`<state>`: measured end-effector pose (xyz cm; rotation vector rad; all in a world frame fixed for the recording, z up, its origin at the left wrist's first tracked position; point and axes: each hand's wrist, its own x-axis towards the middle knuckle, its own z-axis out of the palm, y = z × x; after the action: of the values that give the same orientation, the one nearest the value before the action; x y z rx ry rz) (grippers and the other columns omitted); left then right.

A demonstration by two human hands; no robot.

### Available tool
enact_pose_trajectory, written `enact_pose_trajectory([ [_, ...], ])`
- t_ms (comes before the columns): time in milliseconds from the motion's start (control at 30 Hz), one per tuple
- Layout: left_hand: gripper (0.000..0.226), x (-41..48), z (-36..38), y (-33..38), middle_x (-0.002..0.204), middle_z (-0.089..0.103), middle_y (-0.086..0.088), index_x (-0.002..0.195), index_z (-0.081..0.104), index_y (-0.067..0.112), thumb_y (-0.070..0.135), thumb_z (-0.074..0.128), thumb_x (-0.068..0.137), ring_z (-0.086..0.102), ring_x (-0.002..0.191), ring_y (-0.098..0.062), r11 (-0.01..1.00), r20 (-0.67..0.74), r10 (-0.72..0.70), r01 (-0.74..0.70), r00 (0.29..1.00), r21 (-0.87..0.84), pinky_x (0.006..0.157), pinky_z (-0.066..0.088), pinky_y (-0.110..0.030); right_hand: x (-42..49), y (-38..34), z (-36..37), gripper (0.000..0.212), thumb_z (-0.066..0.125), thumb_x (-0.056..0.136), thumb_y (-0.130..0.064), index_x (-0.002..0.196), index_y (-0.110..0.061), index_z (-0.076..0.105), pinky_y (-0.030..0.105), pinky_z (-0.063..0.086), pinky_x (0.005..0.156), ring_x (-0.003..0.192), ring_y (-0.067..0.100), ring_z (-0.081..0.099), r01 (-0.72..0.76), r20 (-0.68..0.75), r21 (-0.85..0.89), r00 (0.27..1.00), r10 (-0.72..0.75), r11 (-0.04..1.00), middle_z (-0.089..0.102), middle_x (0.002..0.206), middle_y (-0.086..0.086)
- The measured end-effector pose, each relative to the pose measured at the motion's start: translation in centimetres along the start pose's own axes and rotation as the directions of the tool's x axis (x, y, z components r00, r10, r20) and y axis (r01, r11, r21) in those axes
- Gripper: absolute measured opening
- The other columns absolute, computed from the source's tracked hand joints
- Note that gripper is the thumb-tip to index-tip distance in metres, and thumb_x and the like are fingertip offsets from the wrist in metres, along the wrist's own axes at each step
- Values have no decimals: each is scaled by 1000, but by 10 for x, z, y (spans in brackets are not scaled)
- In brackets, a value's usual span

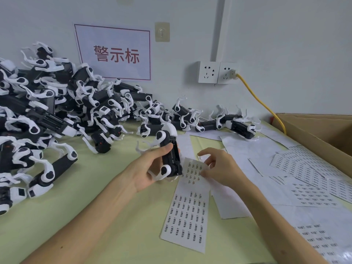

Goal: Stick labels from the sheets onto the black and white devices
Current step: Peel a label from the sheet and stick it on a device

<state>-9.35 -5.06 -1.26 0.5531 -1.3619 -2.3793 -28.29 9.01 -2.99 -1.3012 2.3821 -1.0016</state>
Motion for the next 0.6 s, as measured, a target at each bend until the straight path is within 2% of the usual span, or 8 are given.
enact_pose_trajectory([
  [67,27,-1,2,-1,113,76,-13,96,81,13,31,82,75,73,95,-27,998,-10,5,-5,1000,58,77,63,-40,-1,-3,0,35,77,81,-7,99,-36,68,22,50,64,69,5,57,26,-5,5,1000,-26,1000,69,84,-8],
  [133,35,0,2,-2,111,76,-13,100,79,13,31,88,71,71,96,-28,990,-42,40,-34,998,134,85,61,-42,-1,-7,-1,29,75,84,-9,88,-36,70,27,52,67,72,9,62,60,-59,59,997,-56,996,72,82,-8],
  [200,34,0,4,-3,107,76,-12,97,79,12,32,82,69,71,94,-25,978,-55,83,-71,995,198,96,52,-41,-3,-9,-3,26,70,90,-8,88,-34,70,32,56,68,77,14,68,99,-177,155,982,-71,983,72,85,-9],
  [267,42,-1,5,-4,104,75,-12,102,78,6,30,81,68,70,91,-25,960,-41,109,-95,993,262,89,48,-37,-3,-10,-6,27,64,93,-4,94,-31,69,36,58,68,81,20,70,133,-304,246,951,-54,960,70,90,-13],
  [333,60,-4,6,-6,106,71,-16,112,72,-2,32,86,65,62,100,-33,948,-4,85,-80,996,307,93,41,-44,-3,-11,-7,30,64,94,-1,96,-30,70,38,57,65,79,23,69,174,-392,332,919,-32,927,70,91,-15],
  [400,65,-4,9,-9,108,62,-18,109,70,3,37,89,57,50,103,-35,941,39,49,-59,998,333,94,33,-48,-4,-11,-8,30,64,95,-2,97,-32,71,41,55,64,74,21,68,215,-453,372,891,-26,903,71,87,-13],
  [533,52,-4,12,-12,105,69,-7,104,74,19,31,89,56,63,100,-27,936,97,33,-65,995,346,92,44,-42,-1,-9,-6,34,53,103,-8,101,-35,73,40,42,55,62,31,49,263,-451,394,890,-64,881,68,80,17],
  [600,71,-5,13,-12,108,70,-7,117,70,13,34,89,52,62,105,-29,939,77,53,-76,996,336,96,42,-45,-1,-10,-5,34,48,106,-9,107,-29,75,50,47,59,70,41,53,276,-428,432,901,-74,859,67,89,23],
])
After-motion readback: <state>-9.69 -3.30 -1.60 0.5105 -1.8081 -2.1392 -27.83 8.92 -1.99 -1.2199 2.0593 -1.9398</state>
